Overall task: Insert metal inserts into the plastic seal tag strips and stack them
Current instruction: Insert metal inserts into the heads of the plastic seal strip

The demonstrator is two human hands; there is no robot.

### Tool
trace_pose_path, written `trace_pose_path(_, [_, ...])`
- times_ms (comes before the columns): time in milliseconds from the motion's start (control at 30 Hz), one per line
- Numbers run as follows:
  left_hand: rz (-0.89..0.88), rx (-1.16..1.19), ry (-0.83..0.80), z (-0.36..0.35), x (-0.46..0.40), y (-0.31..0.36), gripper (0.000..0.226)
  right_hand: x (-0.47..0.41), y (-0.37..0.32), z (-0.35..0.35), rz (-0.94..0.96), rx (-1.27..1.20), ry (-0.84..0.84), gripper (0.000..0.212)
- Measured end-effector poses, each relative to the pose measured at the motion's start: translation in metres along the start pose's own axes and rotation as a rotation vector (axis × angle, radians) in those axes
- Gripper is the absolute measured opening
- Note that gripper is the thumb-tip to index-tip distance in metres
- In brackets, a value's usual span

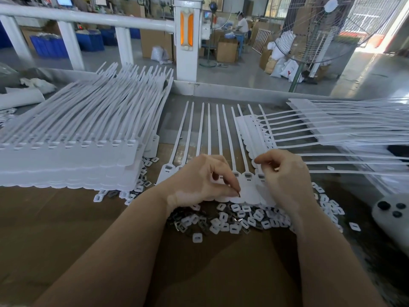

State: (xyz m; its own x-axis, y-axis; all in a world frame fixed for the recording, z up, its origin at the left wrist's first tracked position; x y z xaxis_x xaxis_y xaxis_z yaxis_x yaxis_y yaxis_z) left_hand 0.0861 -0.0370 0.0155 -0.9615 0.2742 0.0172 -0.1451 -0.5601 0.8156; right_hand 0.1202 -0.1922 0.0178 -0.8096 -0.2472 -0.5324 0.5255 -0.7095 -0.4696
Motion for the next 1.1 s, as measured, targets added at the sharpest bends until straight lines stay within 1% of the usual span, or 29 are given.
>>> trace_pose_path(33, [-0.012,0.061,0.067,0.004,0.0,0.001,0.01,0.0,-0.002,0.001,-0.018,-0.131,0.0,0.017])
trace_pose_path(100, [-0.041,0.134,0.188,0.009,0.0,0.001,0.01,0.0,-0.008,-0.001,-0.047,-0.387,-0.053,0.016])
trace_pose_path(200, [-0.064,0.144,0.319,0.012,0.0,0.003,0.01,0.003,-0.017,-0.006,-0.057,-0.593,-0.191,0.017])
trace_pose_path(300, [-0.059,0.177,0.372,0.012,0.0,0.001,0.011,0.005,-0.019,-0.008,-0.08,-0.726,-0.257,0.019])
trace_pose_path(433, [-0.053,0.206,0.4,0.011,0.0,0.0,0.012,0.005,-0.015,-0.008,-0.131,-0.825,-0.225,0.015])
trace_pose_path(600, [-0.069,0.171,0.424,0.009,0.0,0.001,0.017,0.004,-0.007,-0.008,-0.213,-0.907,-0.16,0.014])
trace_pose_path(667, [-0.036,0.166,0.456,0.011,0.0,-0.001,0.017,0.003,-0.001,-0.004,-0.228,-0.857,-0.083,0.015])
trace_pose_path(700, [-0.016,0.157,0.468,0.012,0.0,-0.003,0.017,0.003,0.004,-0.002,-0.219,-0.761,-0.032,0.015])
trace_pose_path(767, [0.02,0.14,0.468,0.013,-0.001,-0.006,0.013,0.001,0.01,0.005,-0.171,-0.436,0.055,0.016])
trace_pose_path(800, [0.035,0.142,0.462,0.013,-0.001,-0.008,0.011,0.0,0.011,0.007,-0.14,-0.273,0.071,0.018])
trace_pose_path(867, [0.056,0.151,0.454,0.014,-0.001,-0.01,0.009,0.001,0.01,0.008,-0.092,-0.071,0.073,0.025])
trace_pose_path(967, [0.086,0.153,0.449,0.014,-0.001,-0.012,0.009,0.002,0.011,0.01,-0.073,0.037,0.051,0.032])
trace_pose_path(1100, [0.131,0.142,0.425,0.012,-0.002,-0.016,0.011,0.004,0.009,0.013,-0.089,0.142,-0.002,0.03])
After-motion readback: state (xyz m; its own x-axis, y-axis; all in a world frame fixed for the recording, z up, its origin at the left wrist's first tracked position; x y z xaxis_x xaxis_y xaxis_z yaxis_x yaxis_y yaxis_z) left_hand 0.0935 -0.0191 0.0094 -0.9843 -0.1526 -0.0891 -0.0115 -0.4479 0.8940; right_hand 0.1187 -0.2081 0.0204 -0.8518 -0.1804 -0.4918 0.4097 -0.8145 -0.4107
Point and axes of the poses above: each hand's wrist, its own x-axis away from the middle knuckle, its own z-axis out of the back of the hand, y = z × x, the point moved 5 cm from there along -x, towards the middle knuckle, and after that the axes turned 14 degrees about z, right-handed, at the moved point
